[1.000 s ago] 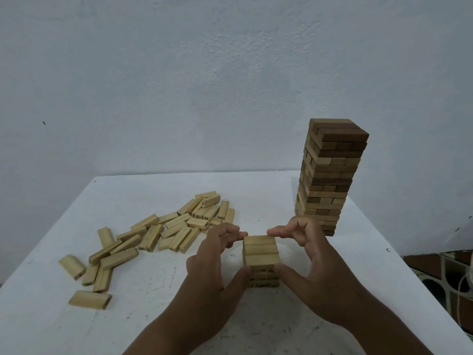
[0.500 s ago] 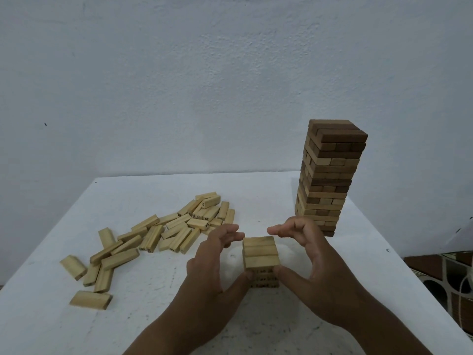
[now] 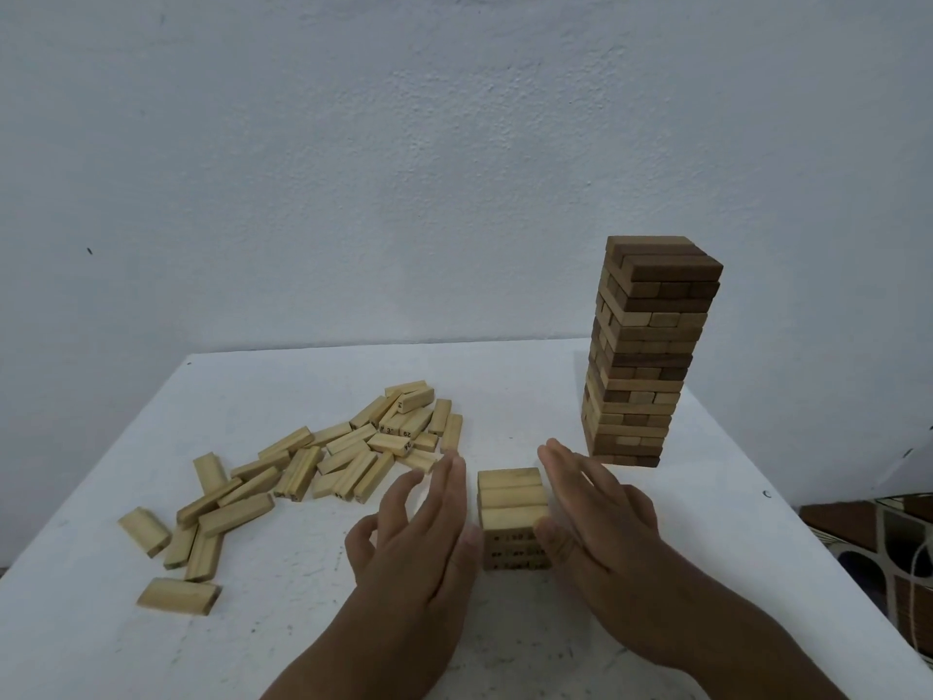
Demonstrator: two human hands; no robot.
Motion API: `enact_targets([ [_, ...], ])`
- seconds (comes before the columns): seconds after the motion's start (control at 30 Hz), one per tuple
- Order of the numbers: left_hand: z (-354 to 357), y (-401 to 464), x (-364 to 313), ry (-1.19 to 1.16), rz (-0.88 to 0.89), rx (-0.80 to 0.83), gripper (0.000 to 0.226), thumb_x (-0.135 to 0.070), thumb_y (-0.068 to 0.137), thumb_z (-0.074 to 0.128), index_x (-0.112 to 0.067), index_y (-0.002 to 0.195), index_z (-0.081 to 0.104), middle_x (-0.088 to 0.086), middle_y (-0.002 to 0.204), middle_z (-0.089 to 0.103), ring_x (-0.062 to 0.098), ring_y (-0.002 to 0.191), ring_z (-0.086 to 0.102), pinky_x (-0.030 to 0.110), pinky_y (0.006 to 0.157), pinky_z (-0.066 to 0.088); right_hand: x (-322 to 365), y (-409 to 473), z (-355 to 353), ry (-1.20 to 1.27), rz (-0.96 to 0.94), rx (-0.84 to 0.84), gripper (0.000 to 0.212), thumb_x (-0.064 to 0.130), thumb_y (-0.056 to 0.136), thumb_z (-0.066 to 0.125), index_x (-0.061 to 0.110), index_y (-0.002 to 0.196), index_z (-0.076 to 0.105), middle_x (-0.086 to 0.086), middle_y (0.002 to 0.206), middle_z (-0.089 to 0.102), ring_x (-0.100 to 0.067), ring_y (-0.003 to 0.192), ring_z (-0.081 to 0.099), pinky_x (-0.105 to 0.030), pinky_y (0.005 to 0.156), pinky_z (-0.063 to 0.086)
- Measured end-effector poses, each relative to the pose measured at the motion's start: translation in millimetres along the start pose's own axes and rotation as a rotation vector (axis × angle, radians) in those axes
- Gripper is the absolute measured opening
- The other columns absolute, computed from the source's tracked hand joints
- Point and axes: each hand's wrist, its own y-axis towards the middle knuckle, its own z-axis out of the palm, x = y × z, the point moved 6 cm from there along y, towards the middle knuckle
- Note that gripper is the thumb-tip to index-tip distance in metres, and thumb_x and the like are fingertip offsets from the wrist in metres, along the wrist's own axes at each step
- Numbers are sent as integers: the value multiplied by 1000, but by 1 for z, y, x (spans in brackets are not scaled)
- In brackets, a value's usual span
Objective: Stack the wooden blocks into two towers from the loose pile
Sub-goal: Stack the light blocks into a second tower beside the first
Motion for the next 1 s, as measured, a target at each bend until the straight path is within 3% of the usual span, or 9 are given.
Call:
enact_targets([
  [0.23,6,3,-1,106,-14,42,81,-62,68,-25,-44,148,-22,-34,152,-24,-4,140,-25,30,109,-3,0,0,1,-57,12,37,69,66,85,-1,39,149,-9,31,150,-11,9,134,-17,-30,117,-8],
  [0.37,8,4,-2,122,-15,55,82,-62,67,-25,-44,147,-21,-37,145,-28,-3,140,-26,27,106,-7,-1,0,2,-65,2,15,96,82,64,-20,40,149,-7,25,156,-9,6,137,-16,-36,119,-3],
  [0.57,8,5,-2,125,-25,69,78,-62,67,-25,-45,144,-25,-34,152,-23,-5,138,-26,28,107,-8,5,-2,-1,-75,24,49,103,84,57,-23,40,149,-9,23,156,-8,16,124,-9,-34,118,-3],
  [0.67,7,4,-2,120,-21,67,82,-62,68,-24,-44,148,-19,-34,153,-22,-4,140,-26,28,106,-7,6,-2,-1,-72,35,77,86,79,72,-14,39,149,-9,21,157,-8,16,123,-8,-34,119,-3],
  [0.73,4,3,-2,110,-17,53,84,-61,69,-23,-43,151,-15,-35,153,-21,-5,140,-26,27,105,-6,5,-2,-1,-62,24,64,89,77,70,-13,39,149,-9,22,157,-7,18,118,-11,-34,119,-4],
  [0.83,2,3,-3,91,-13,24,84,-60,70,-21,-45,152,-9,-38,152,-18,-6,140,-24,26,107,-3,2,0,-1,-32,-4,28,92,79,68,-12,38,150,-7,23,157,-6,15,128,-13,-33,118,-6],
  [0.93,-4,2,-3,55,-7,-20,79,-61,76,-17,-47,152,-1,-41,151,-8,-11,139,-21,23,105,-3,3,0,-5,-12,-31,-37,88,78,72,-9,39,150,-5,30,151,-4,20,128,-19,-28,116,-7],
  [1.0,-13,0,-1,-23,-12,-73,71,-60,83,-7,-47,150,13,-40,147,14,-16,138,-11,26,108,0,5,-1,-11,-3,-62,-138,80,76,78,-5,42,149,1,36,148,-2,19,132,-15,-27,117,-2],
])
